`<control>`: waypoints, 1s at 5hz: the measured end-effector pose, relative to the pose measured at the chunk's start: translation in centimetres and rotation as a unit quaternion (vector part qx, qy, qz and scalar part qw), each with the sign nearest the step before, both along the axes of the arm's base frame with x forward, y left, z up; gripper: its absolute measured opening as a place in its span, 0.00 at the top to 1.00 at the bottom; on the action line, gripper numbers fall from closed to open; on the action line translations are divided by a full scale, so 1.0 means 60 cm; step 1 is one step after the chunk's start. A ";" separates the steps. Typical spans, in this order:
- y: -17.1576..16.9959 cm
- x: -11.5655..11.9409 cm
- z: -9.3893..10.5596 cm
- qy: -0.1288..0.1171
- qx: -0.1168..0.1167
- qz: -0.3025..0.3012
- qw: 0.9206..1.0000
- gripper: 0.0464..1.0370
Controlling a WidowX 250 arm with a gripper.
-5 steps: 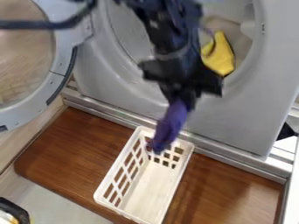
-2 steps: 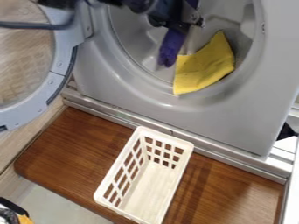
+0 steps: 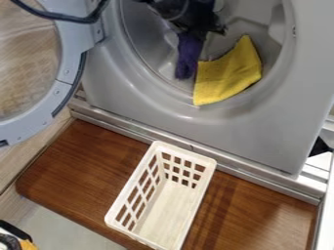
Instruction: Put the purple cloth inside the washing maching
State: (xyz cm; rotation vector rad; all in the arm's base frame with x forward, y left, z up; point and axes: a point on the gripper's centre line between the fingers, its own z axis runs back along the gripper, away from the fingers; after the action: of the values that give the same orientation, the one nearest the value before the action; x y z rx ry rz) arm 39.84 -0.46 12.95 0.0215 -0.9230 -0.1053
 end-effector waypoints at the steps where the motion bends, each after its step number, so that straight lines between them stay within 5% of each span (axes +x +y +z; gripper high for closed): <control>1: -0.014 0.008 -0.011 0.030 -0.006 0.001 1.000 0.72; 2: -0.034 0.014 -0.031 0.066 -0.052 -0.006 0.996 0.43; 3: -0.033 0.014 -0.035 0.074 -0.078 0.006 0.994 0.13; 4: -0.033 0.016 -0.031 0.077 -0.092 0.002 0.993 0.03; 5: -0.036 0.019 -0.020 0.058 -0.120 -0.044 0.990 0.03</control>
State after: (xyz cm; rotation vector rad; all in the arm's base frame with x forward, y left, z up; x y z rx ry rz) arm 40.98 -2.64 11.72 -0.2467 -0.8160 -0.0761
